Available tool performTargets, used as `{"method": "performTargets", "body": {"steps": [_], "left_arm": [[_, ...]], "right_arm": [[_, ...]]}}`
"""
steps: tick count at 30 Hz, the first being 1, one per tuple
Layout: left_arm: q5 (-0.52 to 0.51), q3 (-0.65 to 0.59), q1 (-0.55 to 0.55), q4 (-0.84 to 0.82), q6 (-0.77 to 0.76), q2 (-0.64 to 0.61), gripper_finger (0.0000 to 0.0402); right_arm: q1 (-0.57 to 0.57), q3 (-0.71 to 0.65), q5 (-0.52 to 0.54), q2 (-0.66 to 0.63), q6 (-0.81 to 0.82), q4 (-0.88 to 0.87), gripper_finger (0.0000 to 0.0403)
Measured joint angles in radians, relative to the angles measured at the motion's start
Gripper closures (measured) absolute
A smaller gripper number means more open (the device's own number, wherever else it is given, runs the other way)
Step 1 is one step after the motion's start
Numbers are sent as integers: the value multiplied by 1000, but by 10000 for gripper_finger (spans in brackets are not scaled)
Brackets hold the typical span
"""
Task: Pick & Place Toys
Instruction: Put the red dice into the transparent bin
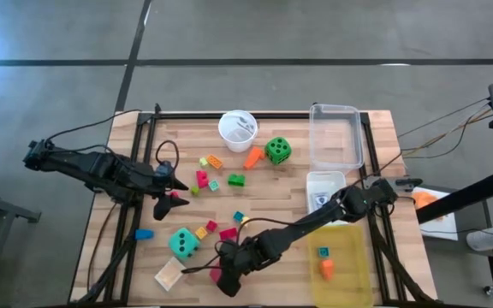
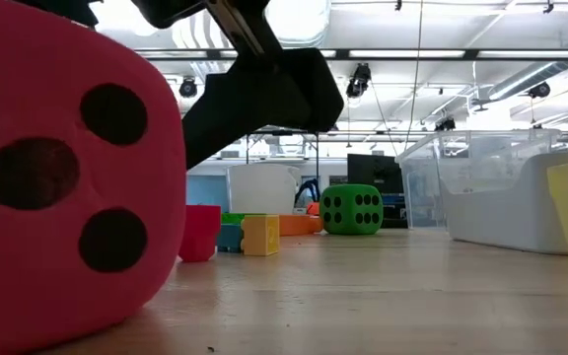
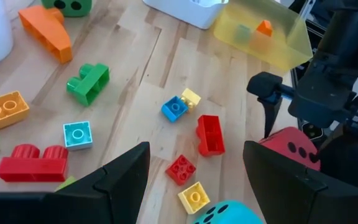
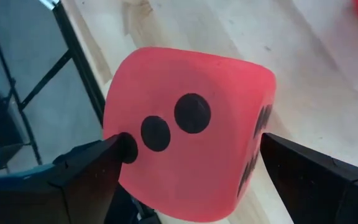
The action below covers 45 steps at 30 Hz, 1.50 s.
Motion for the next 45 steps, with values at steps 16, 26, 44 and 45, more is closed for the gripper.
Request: {"method": "performTargets", "body": {"steps": [16,26,44,45], "left_arm": [[0,0,0,2,-1,0,139],[0,1,0,2,0,0,139],[0,2,0,-6,5,0,138],[0,2,0,-5,5,0,138]], "right_arm": [[0,-45,-53,-2,-20,38,234],[0,-46,-53,-2,-69,38,248],[13,-53,95,-137,-122,-175,282],[14,-53,98,-140,-120,-188,283]]}}
